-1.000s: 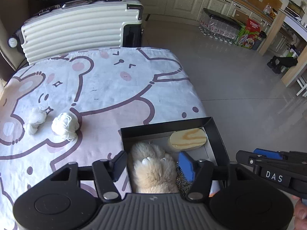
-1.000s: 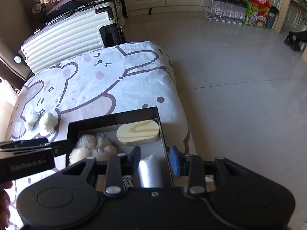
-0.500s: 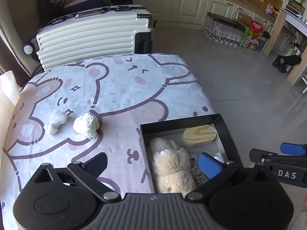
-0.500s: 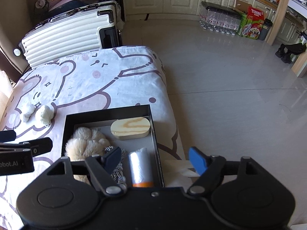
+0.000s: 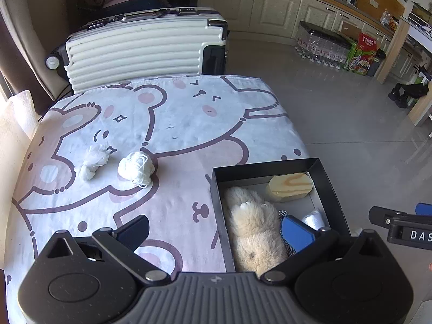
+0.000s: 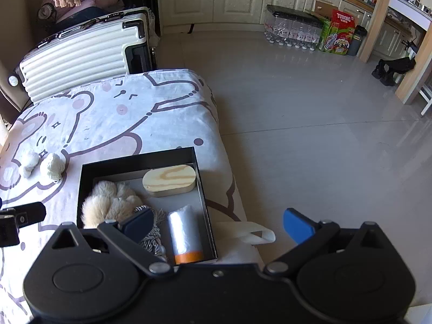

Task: Organize objects
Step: 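Withdraw both open tools up from the black box, then move the left tool to the white cloth knot while the right tool approaches the yarn ball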

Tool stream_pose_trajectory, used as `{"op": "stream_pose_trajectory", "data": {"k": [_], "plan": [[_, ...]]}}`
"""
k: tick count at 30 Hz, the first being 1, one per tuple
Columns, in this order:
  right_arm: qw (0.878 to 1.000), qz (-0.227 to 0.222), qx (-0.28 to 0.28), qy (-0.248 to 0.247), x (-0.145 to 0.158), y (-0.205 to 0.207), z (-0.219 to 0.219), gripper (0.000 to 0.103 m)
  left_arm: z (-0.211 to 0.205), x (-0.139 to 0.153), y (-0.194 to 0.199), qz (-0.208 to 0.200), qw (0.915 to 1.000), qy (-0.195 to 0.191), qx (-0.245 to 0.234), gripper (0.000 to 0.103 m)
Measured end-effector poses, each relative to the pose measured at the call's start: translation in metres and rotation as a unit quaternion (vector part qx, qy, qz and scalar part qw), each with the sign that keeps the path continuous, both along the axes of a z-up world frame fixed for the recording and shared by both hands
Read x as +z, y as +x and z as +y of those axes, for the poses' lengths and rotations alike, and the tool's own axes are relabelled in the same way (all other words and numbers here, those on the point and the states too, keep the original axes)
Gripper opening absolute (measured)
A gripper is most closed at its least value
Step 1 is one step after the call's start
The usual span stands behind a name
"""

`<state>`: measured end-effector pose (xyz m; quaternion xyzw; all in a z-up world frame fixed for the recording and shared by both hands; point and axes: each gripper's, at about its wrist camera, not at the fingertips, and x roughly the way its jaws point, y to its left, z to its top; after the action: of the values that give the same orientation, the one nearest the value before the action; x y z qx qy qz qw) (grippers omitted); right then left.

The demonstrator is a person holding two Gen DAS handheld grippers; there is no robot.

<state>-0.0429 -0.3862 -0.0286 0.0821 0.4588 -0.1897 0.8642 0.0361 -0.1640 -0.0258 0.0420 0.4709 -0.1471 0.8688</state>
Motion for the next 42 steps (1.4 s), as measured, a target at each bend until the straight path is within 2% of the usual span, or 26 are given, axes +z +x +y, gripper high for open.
{"op": "stream_pose_trajectory", "data": {"k": [11,18,36,42], "plan": [[1.000,-0.015,-0.016,-0.001,0.005,-0.009,-0.010,0.103,0.001,0.002,-0.007,-0.009,1.0000,-0.004,-0.001,0.103],[1.000,-0.010,-0.011,-0.009,0.005,-0.011,-0.011,0.103,0.002,0.001,-0.005,-0.006,0.9999,-0.007,0.008,0.103],[1.000,-0.020,-0.008,0.001,0.004,-0.010,-0.012,0.103,0.005,-0.004,0.002,-0.002,0.9996,0.016,0.025,0.103],[1.000,-0.023,-0.008,0.006,0.005,-0.003,-0.006,0.103,0.021,-0.004,0.007,-0.001,0.9988,0.022,0.044,0.103]]}}
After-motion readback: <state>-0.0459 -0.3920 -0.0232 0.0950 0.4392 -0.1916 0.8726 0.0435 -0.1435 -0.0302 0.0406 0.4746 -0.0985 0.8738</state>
